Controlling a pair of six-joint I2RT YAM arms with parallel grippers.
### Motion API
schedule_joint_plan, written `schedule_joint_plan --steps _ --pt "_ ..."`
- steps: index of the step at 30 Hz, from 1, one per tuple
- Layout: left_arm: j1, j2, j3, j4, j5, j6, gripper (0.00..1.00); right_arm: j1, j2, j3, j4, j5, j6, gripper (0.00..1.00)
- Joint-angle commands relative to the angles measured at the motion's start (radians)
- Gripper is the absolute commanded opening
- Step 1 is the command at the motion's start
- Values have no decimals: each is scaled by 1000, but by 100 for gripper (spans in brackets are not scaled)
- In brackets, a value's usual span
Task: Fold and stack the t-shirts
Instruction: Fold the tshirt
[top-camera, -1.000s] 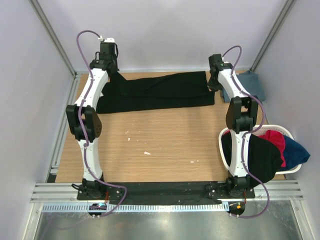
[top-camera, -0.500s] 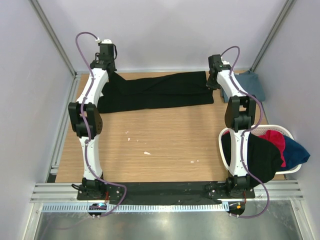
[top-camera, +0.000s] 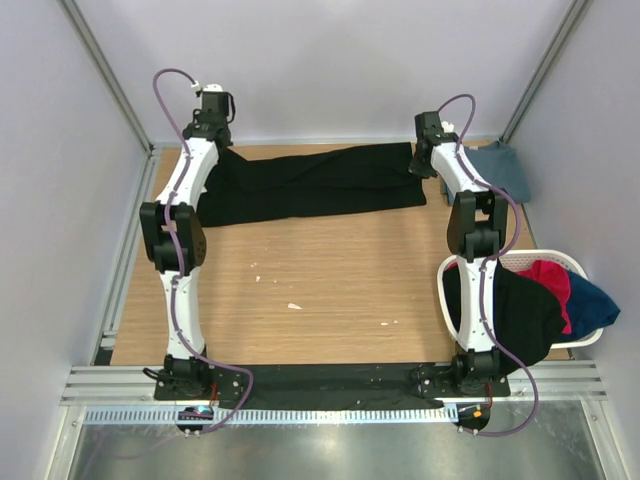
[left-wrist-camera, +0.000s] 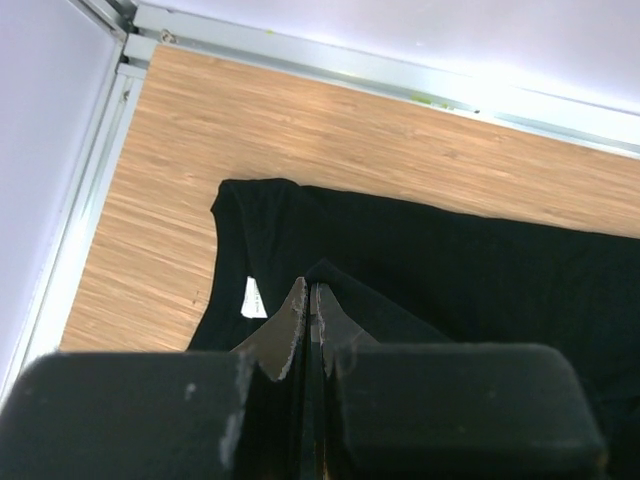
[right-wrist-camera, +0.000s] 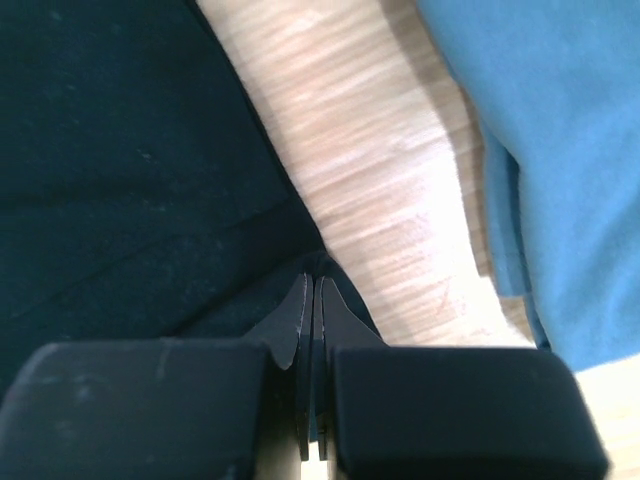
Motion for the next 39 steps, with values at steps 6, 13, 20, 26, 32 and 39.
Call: schedule_joint_plan --steps 6,13,20,26,32,39 --pt "9 31 60 37 75 -44 19 -7 11 88 80 -73 -20 32" --pt "15 -56 109 -117 112 -184 99 -5 -64 124 128 -195 -54 79" --pt "38 -263 -368 -76 322 -651 100 54 -136 15 228 -385 -144 85" --pt "40 -261 -521 150 334 -808 100 108 -32 99 238 -373 -226 87" --pt "38 -129 -492 184 316 -880 98 131 98 153 309 -298 -315 90" --pt "60 -142 -632 164 244 -951 98 142 126 46 295 -273 -359 92"
